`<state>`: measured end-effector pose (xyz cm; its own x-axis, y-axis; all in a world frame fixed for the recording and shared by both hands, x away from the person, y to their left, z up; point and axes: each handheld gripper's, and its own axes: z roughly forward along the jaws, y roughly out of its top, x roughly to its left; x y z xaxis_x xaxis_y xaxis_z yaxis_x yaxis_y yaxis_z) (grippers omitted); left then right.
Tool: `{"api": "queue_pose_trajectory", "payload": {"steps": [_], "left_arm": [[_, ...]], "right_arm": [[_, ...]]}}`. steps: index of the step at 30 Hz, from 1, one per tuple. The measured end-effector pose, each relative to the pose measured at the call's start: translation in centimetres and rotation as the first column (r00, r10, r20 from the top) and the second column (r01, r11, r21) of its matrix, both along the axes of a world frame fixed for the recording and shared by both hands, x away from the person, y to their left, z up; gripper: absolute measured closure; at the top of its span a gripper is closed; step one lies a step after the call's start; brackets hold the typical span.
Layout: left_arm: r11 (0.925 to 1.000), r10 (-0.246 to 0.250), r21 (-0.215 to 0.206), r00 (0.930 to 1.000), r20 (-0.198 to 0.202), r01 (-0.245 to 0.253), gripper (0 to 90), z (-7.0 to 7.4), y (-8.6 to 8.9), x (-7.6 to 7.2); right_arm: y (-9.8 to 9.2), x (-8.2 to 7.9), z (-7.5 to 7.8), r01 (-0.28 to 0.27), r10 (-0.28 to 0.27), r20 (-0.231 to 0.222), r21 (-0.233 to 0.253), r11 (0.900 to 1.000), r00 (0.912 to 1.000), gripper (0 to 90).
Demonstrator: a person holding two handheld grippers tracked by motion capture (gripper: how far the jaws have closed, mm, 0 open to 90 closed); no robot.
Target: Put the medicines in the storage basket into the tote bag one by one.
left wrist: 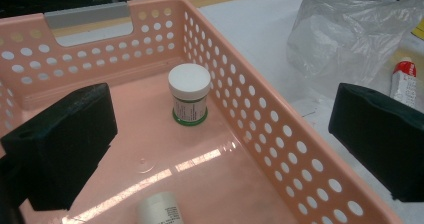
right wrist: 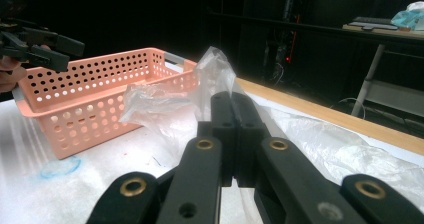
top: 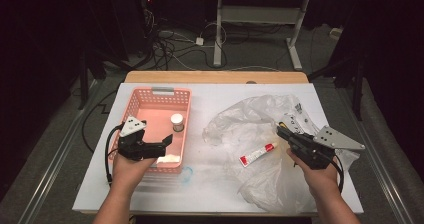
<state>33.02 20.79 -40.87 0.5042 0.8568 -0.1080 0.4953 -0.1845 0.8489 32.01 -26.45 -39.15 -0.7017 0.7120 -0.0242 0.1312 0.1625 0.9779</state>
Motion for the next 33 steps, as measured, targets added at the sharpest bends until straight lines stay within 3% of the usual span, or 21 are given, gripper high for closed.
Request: {"api": "queue_pose_trajectory", "payload": {"steps": [7,11,17,26,30,33], "left_arm": [[1.0000,-0.005,0.003,1.0000,-0.001,0.005,0.0,0.4,-0.6,0.5],[0.9988,0.005,-0.048,1.0000,0.001,-0.005,0.3,1.0,-0.9,1.5],[0.9999,0.001,-0.012,1.0000,-0.008,-0.001,1.6,1.5,-1.8,3.6],[0.9998,0.014,0.013,0.9978,-0.065,-0.013,5.6,0.8,-2.3,7.1],[0.9999,0.015,0.000,0.9952,-0.097,-0.015,9.5,0.4,-2.3,8.6],[0.9997,0.018,0.015,0.9923,-0.122,-0.016,10.9,0.2,-2.5,9.5]], "right_arm": [[-0.1,-0.1,0.1,0.004,-0.004,0.002,-0.001,1.000,1.0000,90.0],[0.0,0.0,0.2,0.003,-0.003,0.001,0.007,1.000,1.0000,90.0],[0.0,0.0,0.3,-0.003,0.003,0.010,0.003,1.000,0.9999,90.0],[0.0,0.2,0.0,-0.002,0.002,0.000,0.004,1.000,1.0000,90.0],[-0.1,0.1,0.0,-0.001,0.001,-0.001,0.005,1.000,1.0000,90.0],[-0.1,0.1,0.1,0.004,-0.004,-0.004,0.011,1.000,1.0000,90.0]]}}
